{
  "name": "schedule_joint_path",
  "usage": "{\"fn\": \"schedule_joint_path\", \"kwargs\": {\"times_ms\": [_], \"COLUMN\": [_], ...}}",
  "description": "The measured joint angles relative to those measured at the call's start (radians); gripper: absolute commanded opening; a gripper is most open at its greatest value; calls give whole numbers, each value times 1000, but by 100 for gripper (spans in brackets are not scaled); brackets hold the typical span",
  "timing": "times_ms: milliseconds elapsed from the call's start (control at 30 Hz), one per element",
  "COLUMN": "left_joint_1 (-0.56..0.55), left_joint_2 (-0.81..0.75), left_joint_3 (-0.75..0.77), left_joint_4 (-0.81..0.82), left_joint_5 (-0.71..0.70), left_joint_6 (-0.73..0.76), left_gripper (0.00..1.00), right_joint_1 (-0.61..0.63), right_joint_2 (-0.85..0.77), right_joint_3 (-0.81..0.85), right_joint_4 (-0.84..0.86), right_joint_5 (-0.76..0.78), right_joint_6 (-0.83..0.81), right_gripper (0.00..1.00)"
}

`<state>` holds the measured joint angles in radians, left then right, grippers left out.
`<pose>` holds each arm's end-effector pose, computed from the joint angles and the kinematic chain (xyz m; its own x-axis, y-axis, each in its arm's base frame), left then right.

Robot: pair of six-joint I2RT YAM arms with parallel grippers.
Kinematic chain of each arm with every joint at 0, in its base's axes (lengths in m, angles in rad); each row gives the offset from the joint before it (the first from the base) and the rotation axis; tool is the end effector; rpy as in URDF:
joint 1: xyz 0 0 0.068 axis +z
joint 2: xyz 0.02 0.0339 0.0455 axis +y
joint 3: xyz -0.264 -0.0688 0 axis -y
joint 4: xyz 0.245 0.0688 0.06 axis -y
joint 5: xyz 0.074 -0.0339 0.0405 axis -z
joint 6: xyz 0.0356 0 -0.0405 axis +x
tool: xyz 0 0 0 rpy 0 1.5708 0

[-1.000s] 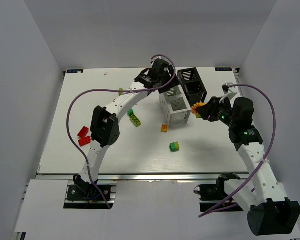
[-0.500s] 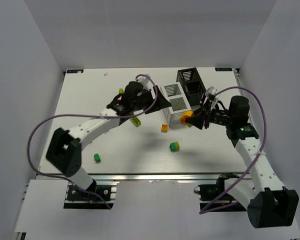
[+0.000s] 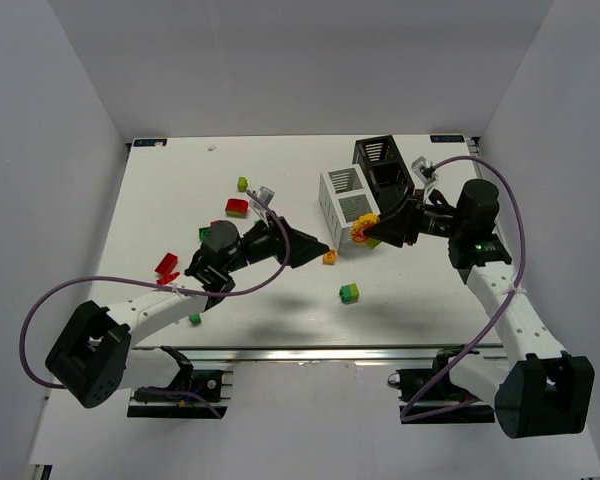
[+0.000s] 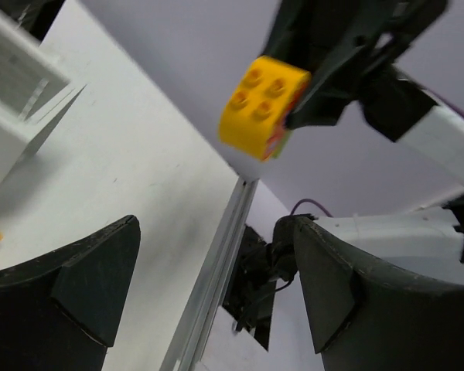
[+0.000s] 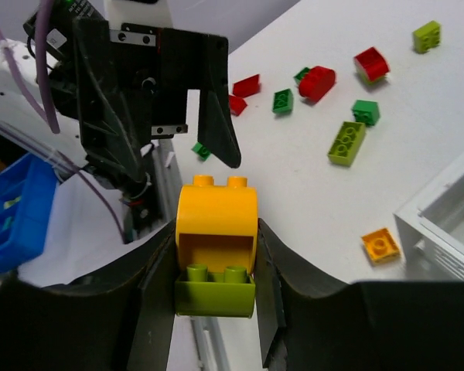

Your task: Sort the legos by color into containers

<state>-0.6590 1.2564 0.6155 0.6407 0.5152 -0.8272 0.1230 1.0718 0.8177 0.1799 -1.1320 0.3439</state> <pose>0.2071 -0.1826 0.2661 -0.6790 -0.2842 -0.6769 0.6243 0.2616 -0.7361 0.2290 0.0608 0.3352 -0.3889 0.0963 -0.9162 -0.8678 0.2957 0.3994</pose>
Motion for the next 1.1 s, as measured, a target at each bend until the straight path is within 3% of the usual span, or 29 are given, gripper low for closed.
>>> {"fn": "schedule_joint_path", "kwargs": {"times_ms": [267,700,1100], "left_joint_1": [-42,-143,-163], "left_joint_2": [0,16,113], "left_joint_3": [-2,-20,8], "left_joint_4": [231,305,392], "left_joint_5": [51,-31,-138], "left_joint_6": [35,56,52], "left_gripper": [89,89,87], "right_joint_1": [62,109,148], "right_joint_2": [4,32,36], "right_joint_3": [0,0,0], "right_joint_4": [66,266,348], "right_joint_5": [-20,84,132], "right_joint_6": [155,412,473], "right_gripper": [0,0,0]}}
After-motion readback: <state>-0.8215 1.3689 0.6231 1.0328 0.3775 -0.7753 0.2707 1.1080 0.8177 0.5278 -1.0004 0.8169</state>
